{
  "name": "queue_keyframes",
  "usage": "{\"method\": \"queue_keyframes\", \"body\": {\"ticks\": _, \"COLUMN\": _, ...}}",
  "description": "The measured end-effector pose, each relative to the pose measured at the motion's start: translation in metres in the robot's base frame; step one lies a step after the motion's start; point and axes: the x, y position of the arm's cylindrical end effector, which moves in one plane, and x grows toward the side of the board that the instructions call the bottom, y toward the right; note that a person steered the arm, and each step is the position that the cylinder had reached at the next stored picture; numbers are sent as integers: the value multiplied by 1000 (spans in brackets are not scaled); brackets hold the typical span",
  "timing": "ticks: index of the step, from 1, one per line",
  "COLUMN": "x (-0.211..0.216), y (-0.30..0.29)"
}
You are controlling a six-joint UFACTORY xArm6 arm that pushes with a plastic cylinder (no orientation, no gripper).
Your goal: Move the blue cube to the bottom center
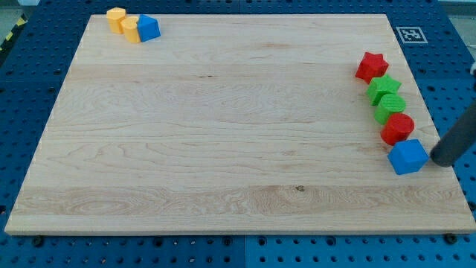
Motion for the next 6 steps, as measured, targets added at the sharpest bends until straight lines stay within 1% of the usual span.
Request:
{"method": "queue_keyframes", "body": {"ticks": 3, "x": 7, "y": -93}}
{"method": "queue_keyframes", "body": {"ticks": 6, "x": 11, "y": -206}}
